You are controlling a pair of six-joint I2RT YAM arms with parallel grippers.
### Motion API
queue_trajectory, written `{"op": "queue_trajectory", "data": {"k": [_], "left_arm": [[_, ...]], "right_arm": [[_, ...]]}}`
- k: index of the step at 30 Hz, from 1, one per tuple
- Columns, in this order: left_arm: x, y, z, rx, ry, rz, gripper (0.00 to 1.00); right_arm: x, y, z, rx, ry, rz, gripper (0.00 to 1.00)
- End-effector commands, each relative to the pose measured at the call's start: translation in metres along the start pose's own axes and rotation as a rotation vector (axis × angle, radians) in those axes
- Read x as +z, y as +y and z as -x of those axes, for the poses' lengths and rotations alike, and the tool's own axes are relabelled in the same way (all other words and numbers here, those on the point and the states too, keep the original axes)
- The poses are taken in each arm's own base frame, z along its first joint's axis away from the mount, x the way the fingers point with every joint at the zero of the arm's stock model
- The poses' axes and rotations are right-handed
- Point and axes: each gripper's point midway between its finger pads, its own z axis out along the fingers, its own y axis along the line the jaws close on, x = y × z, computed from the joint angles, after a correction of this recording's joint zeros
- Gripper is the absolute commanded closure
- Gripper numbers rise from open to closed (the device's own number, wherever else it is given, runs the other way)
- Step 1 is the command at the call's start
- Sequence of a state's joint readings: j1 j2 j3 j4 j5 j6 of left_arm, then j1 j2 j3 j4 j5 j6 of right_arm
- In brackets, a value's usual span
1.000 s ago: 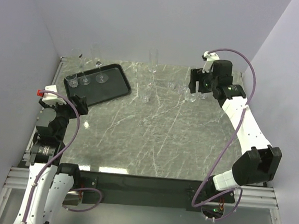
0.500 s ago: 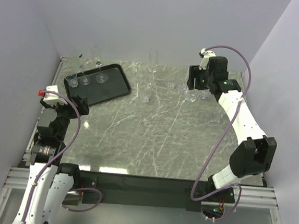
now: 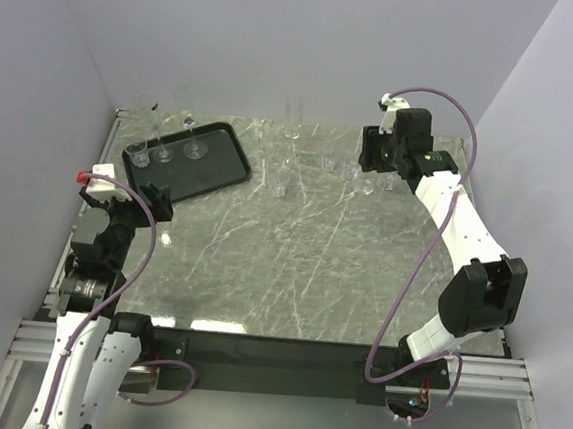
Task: Place the glasses into the tray
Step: Grab a glass with a robot arm, then pass the glass from one robot arm to another
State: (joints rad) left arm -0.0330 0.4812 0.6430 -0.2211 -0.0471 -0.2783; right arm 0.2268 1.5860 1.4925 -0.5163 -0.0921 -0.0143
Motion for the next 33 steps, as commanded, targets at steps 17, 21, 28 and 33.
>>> {"op": "queue_trajectory", "data": {"k": [17, 21, 28, 33], "left_arm": [[-0.011, -0.153, -0.01, -0.014, -0.026, -0.796, 0.01], [-0.007, -0.193, -0.019, 0.065, -0.007, -0.858, 0.01], [-0.01, -0.262, -0.037, 0.155, -0.035, -0.988, 0.01], [0.001, -0.292, -0.053, 0.189, -0.044, -1.022, 0.01]], "right_arm": [[-0.071, 0.059, 0.023, -0.081, -0.103, 0.136, 0.57], [-0.082, 0.084, 0.014, -0.102, -0.093, 0.195, 0.57], [-0.094, 0.125, 0.0, -0.151, -0.078, 0.296, 0.57], [-0.097, 0.148, -0.005, -0.185, -0.067, 0.342, 0.57]]}}
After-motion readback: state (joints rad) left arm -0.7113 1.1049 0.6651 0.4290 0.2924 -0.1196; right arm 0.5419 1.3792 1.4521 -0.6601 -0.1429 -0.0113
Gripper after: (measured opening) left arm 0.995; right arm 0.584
